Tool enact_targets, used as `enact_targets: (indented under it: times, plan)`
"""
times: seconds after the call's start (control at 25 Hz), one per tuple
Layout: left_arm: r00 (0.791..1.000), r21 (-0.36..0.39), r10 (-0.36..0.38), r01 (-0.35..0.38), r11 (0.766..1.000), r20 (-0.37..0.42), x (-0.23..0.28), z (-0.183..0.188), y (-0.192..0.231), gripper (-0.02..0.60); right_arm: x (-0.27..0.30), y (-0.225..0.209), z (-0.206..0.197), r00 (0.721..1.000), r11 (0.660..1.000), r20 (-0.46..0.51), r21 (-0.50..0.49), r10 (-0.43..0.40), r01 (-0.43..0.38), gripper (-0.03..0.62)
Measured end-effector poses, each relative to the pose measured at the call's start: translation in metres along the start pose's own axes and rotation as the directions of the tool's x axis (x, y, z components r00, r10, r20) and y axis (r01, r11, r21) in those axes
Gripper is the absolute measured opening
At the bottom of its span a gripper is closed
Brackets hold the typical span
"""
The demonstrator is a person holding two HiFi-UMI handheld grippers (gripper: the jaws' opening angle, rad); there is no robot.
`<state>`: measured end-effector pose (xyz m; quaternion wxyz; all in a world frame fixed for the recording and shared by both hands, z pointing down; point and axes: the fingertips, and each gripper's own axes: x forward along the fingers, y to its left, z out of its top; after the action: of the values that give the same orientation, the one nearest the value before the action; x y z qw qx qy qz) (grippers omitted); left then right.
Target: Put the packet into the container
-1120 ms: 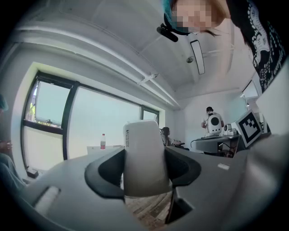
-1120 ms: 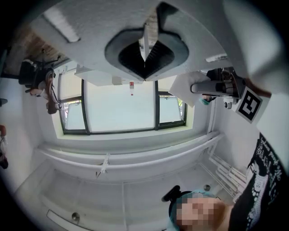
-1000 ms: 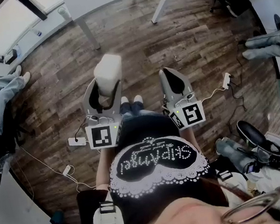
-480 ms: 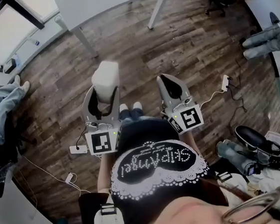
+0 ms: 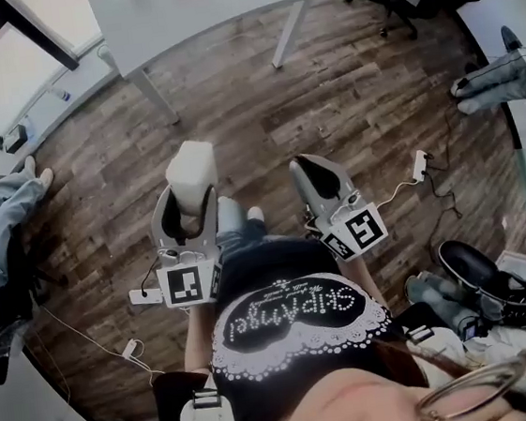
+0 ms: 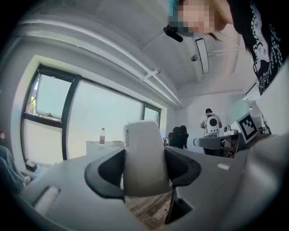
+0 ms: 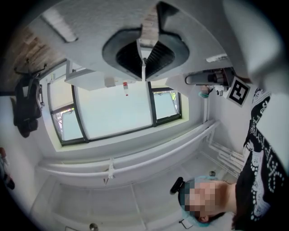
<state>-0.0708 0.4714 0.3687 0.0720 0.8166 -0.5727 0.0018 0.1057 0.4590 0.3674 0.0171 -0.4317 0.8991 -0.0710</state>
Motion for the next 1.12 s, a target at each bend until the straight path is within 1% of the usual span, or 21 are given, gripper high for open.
enact_targets:
  times: [0.08,0.28,0.48,0.68,0.8,0.92,1.12]
  plan:
    - [1.0,0.003,-0.006,0.006,1.0,0.011,0.008,0.004,0.005,0.262,0.01,0.0,-0.002,0.999,0.999,-0.022,-0.025,0.025,-0.026,0.038]
    - [0.999,0.011,-0.034,0.034,0.999,0.014,0.041,0.015,0.027,0.262,0.049,-0.003,-0.004,0.997,0.998,-0.054,-0.016,0.053,-0.054,0.04]
    - [0.998,0.025,-0.06,0.059,0.998,0.03,0.083,0.034,0.06,0.262,0.096,-0.016,0.007,0.998,0.999,-0.051,-0.019,0.028,-0.029,0.04]
    - [0.994,0.044,-0.088,0.086,0.995,0.062,0.108,0.054,0.086,0.262,0.13,-0.025,0.015,0.999,1.0,-0.036,-0.018,-0.008,0.007,0.04]
    - [0.994,0.048,-0.094,0.092,0.995,0.055,0.118,0.056,0.101,0.262,0.145,-0.026,0.015,0.999,1.0,-0.043,-0.008,-0.024,0.024,0.04]
    - [0.993,0.045,-0.098,0.095,0.994,0.072,0.123,0.061,0.11,0.262,0.154,-0.027,0.018,0.998,0.999,-0.048,-0.025,-0.036,0.034,0.04]
    - [0.994,0.024,-0.08,0.078,0.997,0.075,0.127,0.059,0.124,0.262,0.168,-0.027,0.026,0.999,0.999,-0.038,-0.036,-0.033,0.032,0.038]
